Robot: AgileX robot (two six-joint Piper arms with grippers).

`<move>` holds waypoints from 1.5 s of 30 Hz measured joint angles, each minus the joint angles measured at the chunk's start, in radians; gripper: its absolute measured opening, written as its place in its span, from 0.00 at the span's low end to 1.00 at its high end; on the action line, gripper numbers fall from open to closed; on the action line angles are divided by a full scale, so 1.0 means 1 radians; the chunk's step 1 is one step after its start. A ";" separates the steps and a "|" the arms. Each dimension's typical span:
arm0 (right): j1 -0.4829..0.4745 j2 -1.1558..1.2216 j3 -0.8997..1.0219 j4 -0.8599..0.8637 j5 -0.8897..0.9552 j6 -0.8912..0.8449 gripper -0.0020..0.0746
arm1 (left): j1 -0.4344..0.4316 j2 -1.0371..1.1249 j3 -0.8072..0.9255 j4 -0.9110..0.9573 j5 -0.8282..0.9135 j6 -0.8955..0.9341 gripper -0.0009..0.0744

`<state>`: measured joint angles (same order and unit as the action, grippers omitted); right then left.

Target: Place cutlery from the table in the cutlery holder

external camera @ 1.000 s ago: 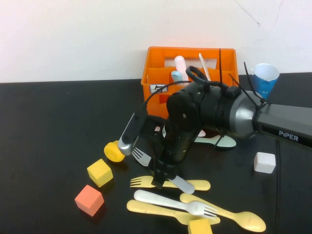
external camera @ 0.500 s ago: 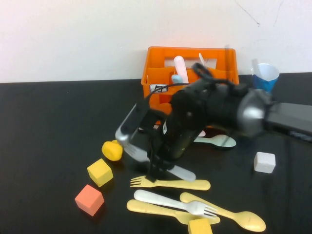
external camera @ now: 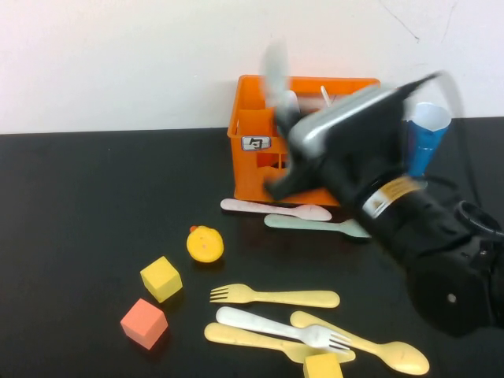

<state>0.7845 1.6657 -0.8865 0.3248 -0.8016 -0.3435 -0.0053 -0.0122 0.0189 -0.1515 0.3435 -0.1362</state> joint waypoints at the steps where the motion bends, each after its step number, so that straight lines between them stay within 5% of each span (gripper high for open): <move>1: -0.002 0.000 0.001 0.021 -0.101 0.000 0.20 | 0.000 0.000 0.000 0.000 0.000 0.000 0.01; 8: -0.078 0.082 -0.111 0.073 -0.287 -0.050 0.20 | 0.000 0.000 0.000 0.000 0.000 0.000 0.01; 21: -0.114 0.334 -0.329 0.084 -0.168 -0.082 0.20 | 0.000 0.000 0.000 0.000 0.000 0.002 0.01; 29: -0.114 0.337 -0.331 0.109 -0.121 -0.106 0.43 | 0.000 0.000 0.000 0.000 0.000 0.002 0.01; 35: -0.112 0.327 -0.320 0.159 -0.077 -0.160 0.46 | 0.000 0.000 0.000 0.000 0.000 0.002 0.01; 39: -0.094 0.239 -0.259 0.151 -0.053 -0.165 0.39 | 0.000 0.000 0.000 0.000 0.000 0.002 0.01; 45: -0.062 -0.019 -0.102 0.051 0.174 -0.009 0.09 | 0.000 0.000 0.000 0.000 0.000 0.002 0.01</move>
<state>0.7221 1.6466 -0.9886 0.3759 -0.6278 -0.3527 -0.0053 -0.0122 0.0189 -0.1515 0.3435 -0.1339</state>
